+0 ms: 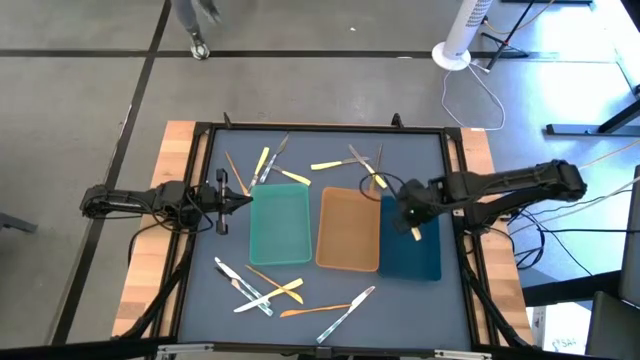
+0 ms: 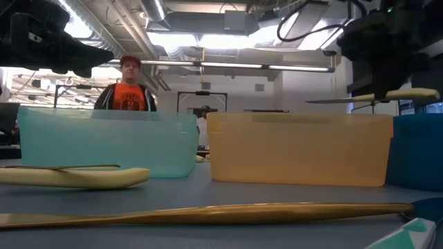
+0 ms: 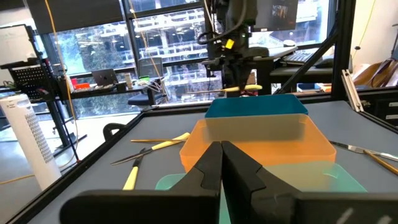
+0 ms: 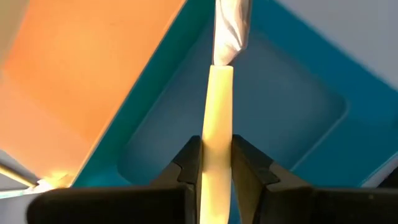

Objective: Sort silverware by color (type)
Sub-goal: Put the yellow knife into the blue bin

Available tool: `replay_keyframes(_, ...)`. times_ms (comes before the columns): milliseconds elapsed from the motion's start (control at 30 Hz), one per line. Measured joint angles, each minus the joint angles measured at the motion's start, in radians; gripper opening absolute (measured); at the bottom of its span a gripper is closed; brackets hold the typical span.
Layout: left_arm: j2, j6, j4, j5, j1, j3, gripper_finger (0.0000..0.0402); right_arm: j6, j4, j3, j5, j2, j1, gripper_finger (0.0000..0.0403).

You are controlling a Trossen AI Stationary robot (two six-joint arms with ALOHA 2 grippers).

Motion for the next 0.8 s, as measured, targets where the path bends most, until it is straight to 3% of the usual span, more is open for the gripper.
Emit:
replay_keyframes(267, 0.000, 0.000, 0.000, 0.000, 0.000, 0.000, 0.0000, 0.196, 0.003, -0.007, 0.041, 0.000, 0.138, 0.0052)
replay_keyframes(533, 0.000, 0.000, 0.000, 0.000, 0.000, 0.000, 0.0000, 0.425, 0.018, -0.099, 0.040, 0.001, 0.250, 0.0052)
replay_keyframes(800, 0.000, -0.001, 0.000, 0.000, 0.000, 0.000, 0.0000, 0.532, 0.140, -0.156, 0.081, 0.007, 0.329, 0.0052)
